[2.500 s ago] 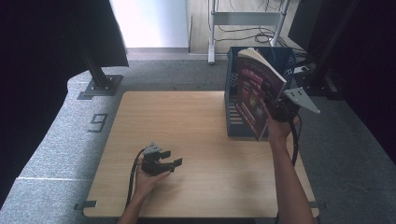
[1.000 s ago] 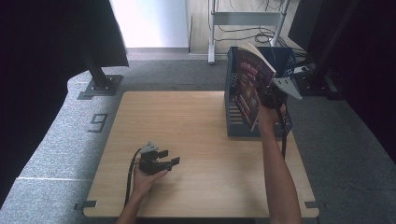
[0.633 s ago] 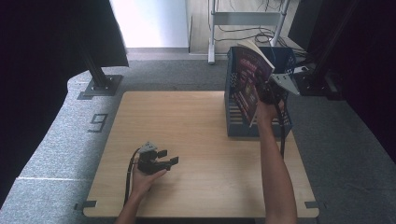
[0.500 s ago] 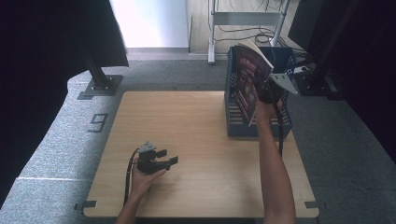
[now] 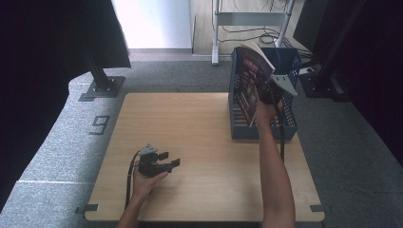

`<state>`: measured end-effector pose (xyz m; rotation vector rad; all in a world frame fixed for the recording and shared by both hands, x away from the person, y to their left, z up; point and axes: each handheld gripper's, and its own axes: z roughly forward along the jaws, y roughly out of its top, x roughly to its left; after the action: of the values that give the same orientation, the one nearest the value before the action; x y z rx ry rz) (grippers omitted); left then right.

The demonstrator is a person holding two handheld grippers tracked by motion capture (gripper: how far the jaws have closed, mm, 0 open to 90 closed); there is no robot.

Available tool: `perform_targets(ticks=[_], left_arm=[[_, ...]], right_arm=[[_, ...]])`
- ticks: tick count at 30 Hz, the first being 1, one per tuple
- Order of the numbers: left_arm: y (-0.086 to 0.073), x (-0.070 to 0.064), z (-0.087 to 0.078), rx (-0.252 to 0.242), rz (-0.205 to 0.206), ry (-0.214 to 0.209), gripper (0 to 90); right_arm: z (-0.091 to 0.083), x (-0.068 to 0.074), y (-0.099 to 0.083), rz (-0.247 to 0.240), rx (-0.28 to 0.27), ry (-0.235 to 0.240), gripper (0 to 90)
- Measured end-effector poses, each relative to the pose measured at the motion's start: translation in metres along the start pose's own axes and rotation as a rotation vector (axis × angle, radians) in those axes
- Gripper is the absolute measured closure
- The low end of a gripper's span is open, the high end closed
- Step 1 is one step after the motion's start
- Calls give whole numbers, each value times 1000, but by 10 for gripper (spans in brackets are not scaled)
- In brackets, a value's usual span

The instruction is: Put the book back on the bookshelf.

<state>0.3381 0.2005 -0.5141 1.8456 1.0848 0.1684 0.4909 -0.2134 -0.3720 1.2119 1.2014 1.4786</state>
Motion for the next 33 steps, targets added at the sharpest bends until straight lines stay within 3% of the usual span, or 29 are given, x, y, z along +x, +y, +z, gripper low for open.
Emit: perform_targets(ticks=[16,33], left_arm=[[-1,2,0,-2,-5,0,297],[-1,3,-3,-14,-6,-3,297]], right_arm=[[13,7,-5,-35,20,-7,812],[27,15,-28,-65,79,-22,810]])
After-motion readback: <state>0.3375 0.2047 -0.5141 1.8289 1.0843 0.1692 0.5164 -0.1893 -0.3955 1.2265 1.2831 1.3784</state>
